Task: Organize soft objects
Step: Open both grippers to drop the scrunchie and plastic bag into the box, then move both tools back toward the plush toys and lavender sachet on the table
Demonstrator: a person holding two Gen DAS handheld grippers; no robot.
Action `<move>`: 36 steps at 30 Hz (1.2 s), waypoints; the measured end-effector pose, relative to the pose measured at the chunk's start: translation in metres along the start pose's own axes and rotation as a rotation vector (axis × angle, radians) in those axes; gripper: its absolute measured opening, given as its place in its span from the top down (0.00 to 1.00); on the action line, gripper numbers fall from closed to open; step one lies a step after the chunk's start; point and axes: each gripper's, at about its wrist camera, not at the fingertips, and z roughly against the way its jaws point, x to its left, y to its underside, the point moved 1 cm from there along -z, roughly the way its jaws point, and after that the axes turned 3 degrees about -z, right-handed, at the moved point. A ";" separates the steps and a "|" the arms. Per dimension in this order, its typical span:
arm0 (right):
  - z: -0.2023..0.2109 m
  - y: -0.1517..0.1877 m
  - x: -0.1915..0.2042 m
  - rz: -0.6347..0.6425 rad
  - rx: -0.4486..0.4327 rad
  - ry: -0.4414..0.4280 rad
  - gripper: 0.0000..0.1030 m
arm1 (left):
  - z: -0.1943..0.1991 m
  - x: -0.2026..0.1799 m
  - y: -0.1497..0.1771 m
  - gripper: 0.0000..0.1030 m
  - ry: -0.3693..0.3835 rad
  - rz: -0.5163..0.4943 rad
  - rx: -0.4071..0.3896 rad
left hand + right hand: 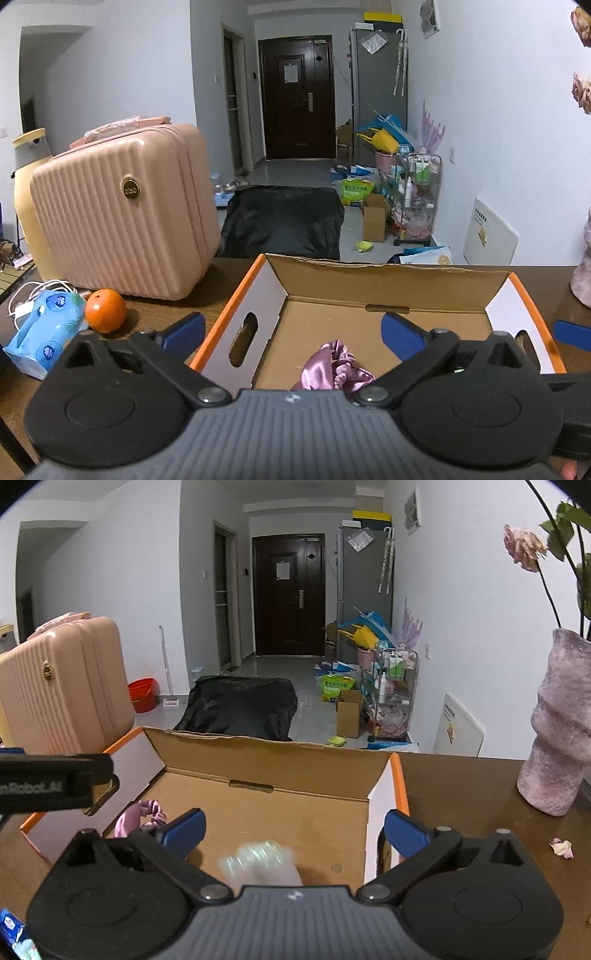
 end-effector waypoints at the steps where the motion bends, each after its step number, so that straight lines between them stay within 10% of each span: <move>1: 0.001 0.000 0.000 -0.001 0.000 0.002 0.00 | 0.000 0.001 0.000 0.00 0.002 0.003 0.005; 36: 0.101 0.055 0.027 0.014 -0.072 0.002 0.00 | 0.095 0.034 0.038 0.00 0.095 0.002 -0.056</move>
